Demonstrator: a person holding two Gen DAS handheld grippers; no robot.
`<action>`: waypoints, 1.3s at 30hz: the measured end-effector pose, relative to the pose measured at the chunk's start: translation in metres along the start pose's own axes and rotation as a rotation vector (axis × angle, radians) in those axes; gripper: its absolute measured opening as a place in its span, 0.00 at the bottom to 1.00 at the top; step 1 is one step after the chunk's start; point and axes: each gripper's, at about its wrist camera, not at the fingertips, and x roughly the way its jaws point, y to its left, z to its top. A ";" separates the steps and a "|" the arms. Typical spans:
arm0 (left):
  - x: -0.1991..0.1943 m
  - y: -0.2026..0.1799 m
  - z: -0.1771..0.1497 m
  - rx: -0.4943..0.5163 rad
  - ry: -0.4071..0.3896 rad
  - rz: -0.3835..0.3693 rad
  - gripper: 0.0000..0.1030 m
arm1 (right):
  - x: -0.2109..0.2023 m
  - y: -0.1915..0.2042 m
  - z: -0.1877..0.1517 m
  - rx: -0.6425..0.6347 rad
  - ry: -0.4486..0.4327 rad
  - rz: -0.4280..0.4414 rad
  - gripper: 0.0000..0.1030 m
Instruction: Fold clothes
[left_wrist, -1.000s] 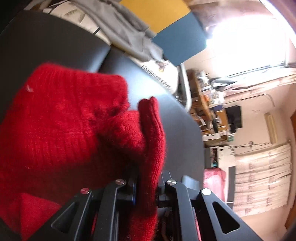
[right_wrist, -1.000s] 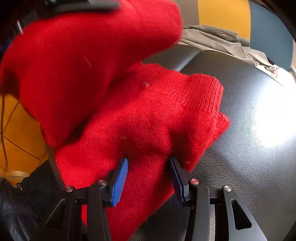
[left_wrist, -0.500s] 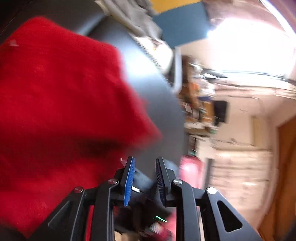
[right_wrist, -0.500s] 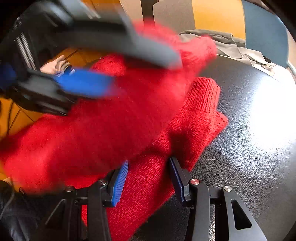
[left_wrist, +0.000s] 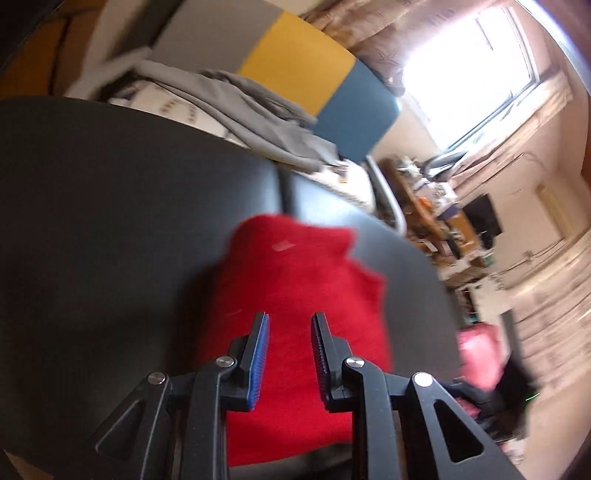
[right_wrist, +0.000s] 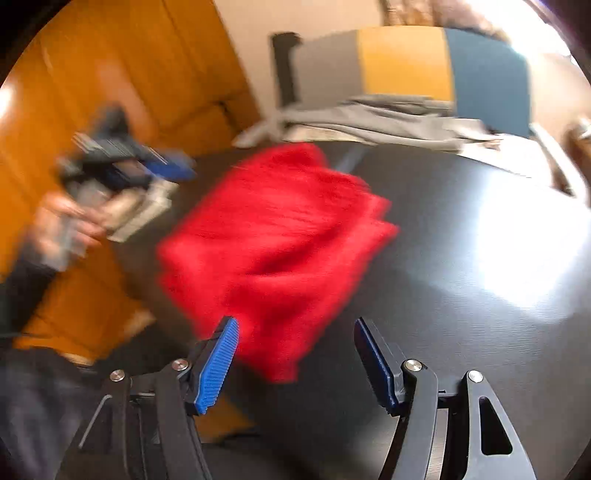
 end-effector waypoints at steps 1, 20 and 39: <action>-0.005 0.009 -0.011 0.019 -0.012 0.008 0.21 | 0.005 0.007 -0.002 0.005 -0.003 0.044 0.65; 0.027 -0.020 -0.135 0.798 0.205 -0.022 0.21 | 0.036 0.050 0.029 0.122 0.121 0.171 0.06; 0.021 -0.022 -0.117 0.745 0.245 -0.139 0.21 | 0.029 0.004 0.004 0.363 -0.063 0.121 0.88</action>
